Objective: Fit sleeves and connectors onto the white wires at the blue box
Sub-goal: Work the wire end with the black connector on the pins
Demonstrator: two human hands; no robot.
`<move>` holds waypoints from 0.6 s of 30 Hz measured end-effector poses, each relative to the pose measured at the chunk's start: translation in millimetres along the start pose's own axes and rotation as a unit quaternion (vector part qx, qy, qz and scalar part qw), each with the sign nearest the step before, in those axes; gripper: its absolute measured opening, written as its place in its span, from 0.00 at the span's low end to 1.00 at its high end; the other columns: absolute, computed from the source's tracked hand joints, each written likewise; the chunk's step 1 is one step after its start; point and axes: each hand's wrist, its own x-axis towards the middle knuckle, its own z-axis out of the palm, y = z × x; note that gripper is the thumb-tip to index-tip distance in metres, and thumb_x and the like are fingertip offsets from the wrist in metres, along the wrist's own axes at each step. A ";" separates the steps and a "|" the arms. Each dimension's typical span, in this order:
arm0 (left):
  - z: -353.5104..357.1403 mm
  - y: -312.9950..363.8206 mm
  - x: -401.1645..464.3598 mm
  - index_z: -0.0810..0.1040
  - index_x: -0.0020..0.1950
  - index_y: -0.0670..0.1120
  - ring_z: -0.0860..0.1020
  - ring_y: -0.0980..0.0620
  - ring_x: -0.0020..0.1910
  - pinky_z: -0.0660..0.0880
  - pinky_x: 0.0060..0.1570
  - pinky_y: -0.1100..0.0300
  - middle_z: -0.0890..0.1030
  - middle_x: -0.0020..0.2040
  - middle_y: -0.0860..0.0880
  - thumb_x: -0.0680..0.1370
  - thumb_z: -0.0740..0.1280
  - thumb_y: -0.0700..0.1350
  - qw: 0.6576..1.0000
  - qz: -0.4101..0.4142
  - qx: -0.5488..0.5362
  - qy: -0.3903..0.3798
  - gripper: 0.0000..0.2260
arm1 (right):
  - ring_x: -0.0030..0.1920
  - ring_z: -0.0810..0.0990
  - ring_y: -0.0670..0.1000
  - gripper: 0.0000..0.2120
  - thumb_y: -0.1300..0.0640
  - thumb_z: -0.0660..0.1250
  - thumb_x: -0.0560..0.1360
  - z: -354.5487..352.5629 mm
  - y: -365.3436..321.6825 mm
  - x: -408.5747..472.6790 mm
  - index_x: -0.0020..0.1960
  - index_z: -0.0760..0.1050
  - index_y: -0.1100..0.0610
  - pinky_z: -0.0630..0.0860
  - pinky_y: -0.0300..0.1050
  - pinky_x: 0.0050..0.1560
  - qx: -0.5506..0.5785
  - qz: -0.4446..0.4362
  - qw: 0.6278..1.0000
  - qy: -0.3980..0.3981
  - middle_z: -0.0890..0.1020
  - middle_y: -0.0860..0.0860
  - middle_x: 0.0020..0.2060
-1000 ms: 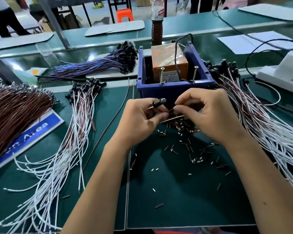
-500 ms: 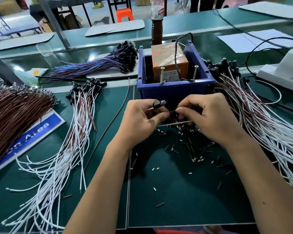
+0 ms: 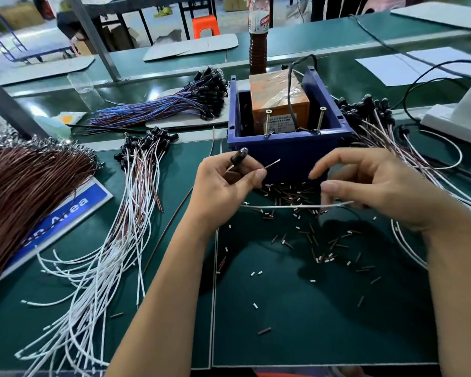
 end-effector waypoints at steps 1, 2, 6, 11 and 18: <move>-0.5 -0.3 0.3 0.84 0.42 0.45 0.77 0.50 0.33 0.73 0.38 0.56 0.83 0.34 0.46 0.76 0.75 0.38 1.000 0.002 -0.008 0.001 0.05 | 0.30 0.73 0.46 0.09 0.50 0.75 0.76 -3.4 0.4 -1.6 0.54 0.85 0.52 0.70 0.34 0.30 0.026 0.001 0.999 -0.021 0.86 0.58 0.38; -1.1 -0.4 0.3 0.84 0.42 0.44 0.78 0.53 0.34 0.73 0.38 0.60 0.83 0.33 0.47 0.76 0.75 0.37 1.000 0.005 -0.015 0.001 0.05 | 0.30 0.73 0.48 0.10 0.49 0.75 0.76 -6.7 1.9 -3.1 0.54 0.85 0.53 0.70 0.34 0.30 0.047 -0.005 0.998 -0.033 0.86 0.59 0.38; -2.2 2.8 0.6 0.83 0.43 0.41 0.76 0.61 0.30 0.70 0.36 0.71 0.82 0.33 0.49 0.77 0.73 0.34 0.998 0.019 -0.054 0.017 0.04 | 0.34 0.76 0.56 0.14 0.45 0.79 0.73 -16.6 3.1 -8.7 0.50 0.86 0.54 0.72 0.40 0.32 0.089 -0.049 0.994 -0.038 0.85 0.58 0.37; -5.4 6.8 0.1 0.82 0.45 0.39 0.70 0.62 0.25 0.66 0.29 0.72 0.80 0.33 0.46 0.76 0.71 0.37 0.989 0.012 -0.146 0.037 0.02 | 0.30 0.75 0.50 0.14 0.48 0.79 0.73 -17.0 -1.1 -13.9 0.53 0.85 0.56 0.71 0.39 0.29 0.156 -0.065 0.982 -0.079 0.85 0.61 0.40; -5.6 4.9 0.8 0.83 0.43 0.45 0.66 0.59 0.24 0.62 0.27 0.67 0.80 0.32 0.47 0.75 0.73 0.41 0.986 -0.003 -0.153 0.059 0.02 | 0.33 0.79 0.43 0.10 0.45 0.82 0.70 32.6 -7.3 13.6 0.44 0.86 0.49 0.73 0.36 0.35 -0.117 0.033 0.985 -0.124 0.84 0.49 0.35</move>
